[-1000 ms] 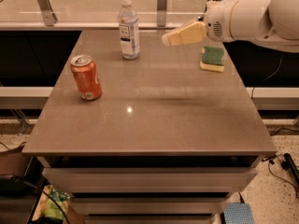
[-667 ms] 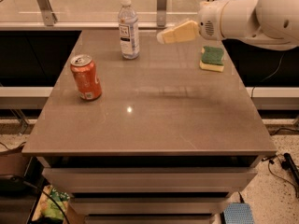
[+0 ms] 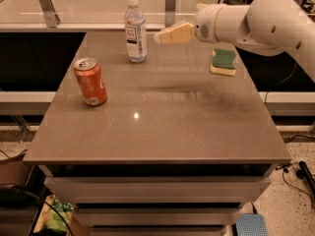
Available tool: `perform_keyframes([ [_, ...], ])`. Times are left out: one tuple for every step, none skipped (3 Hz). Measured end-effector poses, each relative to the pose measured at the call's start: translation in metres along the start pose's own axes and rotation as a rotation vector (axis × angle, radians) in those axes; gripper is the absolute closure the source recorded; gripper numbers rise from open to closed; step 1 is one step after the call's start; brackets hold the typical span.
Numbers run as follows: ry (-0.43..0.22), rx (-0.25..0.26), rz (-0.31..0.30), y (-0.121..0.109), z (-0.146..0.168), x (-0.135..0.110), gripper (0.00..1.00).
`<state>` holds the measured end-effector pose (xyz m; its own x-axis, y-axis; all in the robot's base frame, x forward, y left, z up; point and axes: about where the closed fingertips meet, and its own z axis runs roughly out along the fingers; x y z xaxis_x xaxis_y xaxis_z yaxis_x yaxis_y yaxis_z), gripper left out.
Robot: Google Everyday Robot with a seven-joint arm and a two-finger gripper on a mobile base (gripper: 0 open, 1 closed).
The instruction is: Knock blue plastic bottle over
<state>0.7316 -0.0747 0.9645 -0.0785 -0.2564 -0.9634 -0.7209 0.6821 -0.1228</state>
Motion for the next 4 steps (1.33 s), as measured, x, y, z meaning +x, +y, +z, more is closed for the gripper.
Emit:
perform_keyframes([
  [-0.047,-0.026,0.015,0.003,0.028,0.003,0.0],
  [-0.084,-0.062,0.024,0.009,0.051,0.003,0.0],
  [-0.106,-0.094,0.025,0.016,0.068,0.001,0.0],
  [-0.101,-0.137,0.028,0.027,0.086,0.002,0.0],
])
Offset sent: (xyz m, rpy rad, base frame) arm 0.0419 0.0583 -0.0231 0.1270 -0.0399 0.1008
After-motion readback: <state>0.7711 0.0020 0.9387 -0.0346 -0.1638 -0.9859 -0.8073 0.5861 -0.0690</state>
